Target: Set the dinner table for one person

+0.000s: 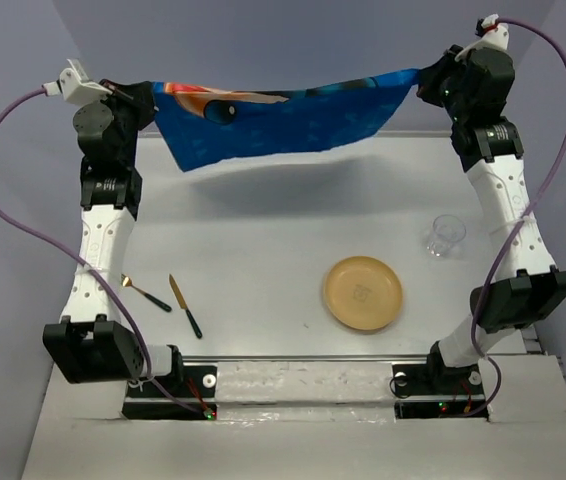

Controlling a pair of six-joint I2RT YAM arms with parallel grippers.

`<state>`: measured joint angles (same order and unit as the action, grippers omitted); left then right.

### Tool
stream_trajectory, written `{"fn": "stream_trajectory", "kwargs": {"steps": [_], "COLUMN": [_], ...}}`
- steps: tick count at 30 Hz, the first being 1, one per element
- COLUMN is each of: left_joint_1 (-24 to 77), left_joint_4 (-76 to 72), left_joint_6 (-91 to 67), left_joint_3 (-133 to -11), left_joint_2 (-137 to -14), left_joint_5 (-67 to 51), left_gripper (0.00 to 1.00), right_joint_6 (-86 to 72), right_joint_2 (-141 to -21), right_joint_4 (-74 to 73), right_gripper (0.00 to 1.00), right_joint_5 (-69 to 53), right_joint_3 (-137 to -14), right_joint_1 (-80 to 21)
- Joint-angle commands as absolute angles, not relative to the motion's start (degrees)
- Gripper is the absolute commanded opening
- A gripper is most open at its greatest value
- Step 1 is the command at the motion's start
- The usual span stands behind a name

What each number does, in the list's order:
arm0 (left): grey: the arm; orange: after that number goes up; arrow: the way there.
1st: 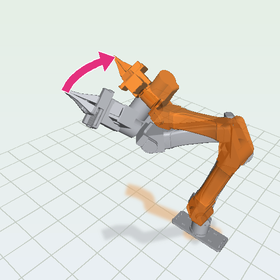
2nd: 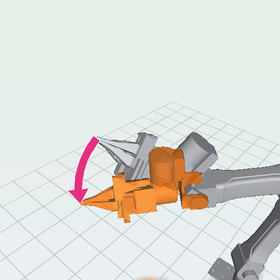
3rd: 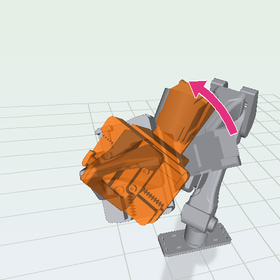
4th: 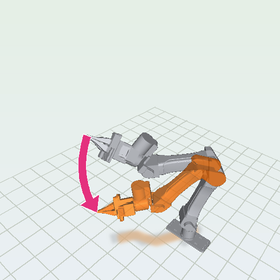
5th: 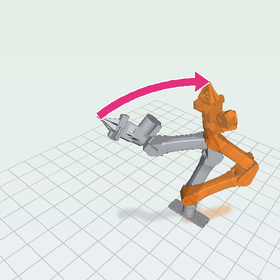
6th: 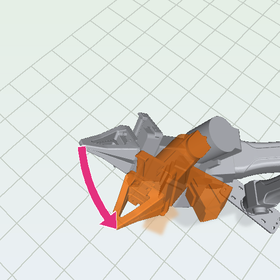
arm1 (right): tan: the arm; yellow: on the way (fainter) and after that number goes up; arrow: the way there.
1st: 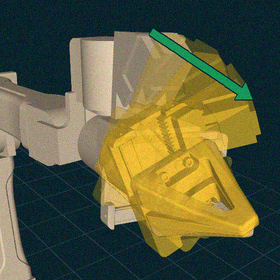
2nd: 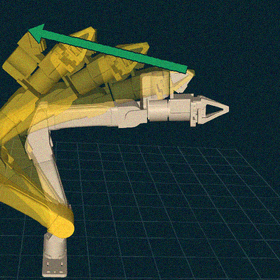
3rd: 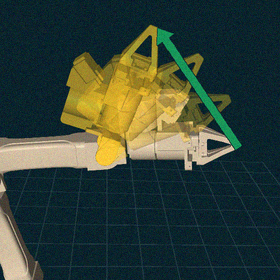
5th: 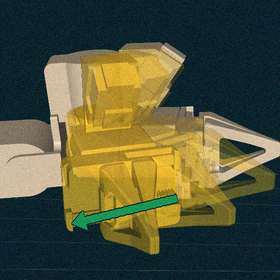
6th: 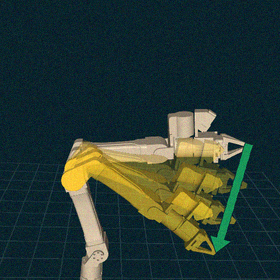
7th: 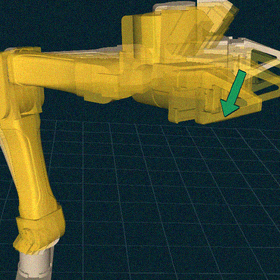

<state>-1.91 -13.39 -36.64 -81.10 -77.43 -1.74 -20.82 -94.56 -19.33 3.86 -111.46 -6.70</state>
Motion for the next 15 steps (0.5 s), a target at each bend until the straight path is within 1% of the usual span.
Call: {"fn": "stream_trajectory", "kwargs": {"steps": [1,2,3,4,6,7,8,10,11,13,15], "left_joint_1": [-2.5,-2.5,-2.5,-2.5,-2.5,-2.5,-2.5,-2.4,-2.5,-2.4,-2.4], "left_joint_4": [-18.4,-19.6,-20.3,-21.3,-25.0,-26.3,-28.6,-31.3,-32.2,-34.8,-36.4], "left_joint_6": [-35.3,-36.3,-36.3,-37.5,-40.0,-40.8,-41.6,-42.8,-43.7,-44.1,-44.6], "left_joint_3": [-76.1,-70.6,-70.6,-63.9,-56.3,-49.1,-45.6,-39.3,-34.3,-29.8,-27.8], "left_joint_2": [-72.4,-71.0,-70.1,-69.0,-66.2,-65.5,-64.9,-64.7,-65.0,-67.3,-71.0], "left_joint_5": [-3.7,-4.1,-4.7,-4.8,-4.6,-4.3,-4.1,-3.4,-2.4,-0.6,-0.7], "left_gripper": [0.0,0.0,0.0,0.0,0.0,0.0,0.0,0.0,0.0,0.0,0.0], "right_joint_6": [-21.4,-21.6,-21.9,-22.4,-23.0,-23.3,-23.9,-24.4,-24.9,-25.1,-25.9], "right_joint_2": [-86.8,-84.7,-83.6,-82.5,-80.4,-80.0,-79.8,-80.0,-80.9,-83.3,-84.6], "right_joint_4": [-15.6,-13.5,-13.4,-10.7,-7.0,-5.9,-4.9,-2.9,-1.6,-0.7,1.3], "right_gripper": [0.0,0.0,0.0,0.0,0.0,0.0,0.0,0.0,0.0,0.0,0.0], "right_joint_5": [1.8,1.7,1.6,1.1,1.5,2.4,2.5,3.2,3.7,4.4,4.2], "right_joint_3": [-103.5,-96.2,-96.2,-88.5,-81.3,-78.0,-72.1,-67.1,-63.6,-60.9,-57.7], "right_joint_1": [-6.3,-6.3,-6.3,-6.3,-6.3,-6.3,-6.3,-6.3,-5.8,-5.8,-5.8]}}
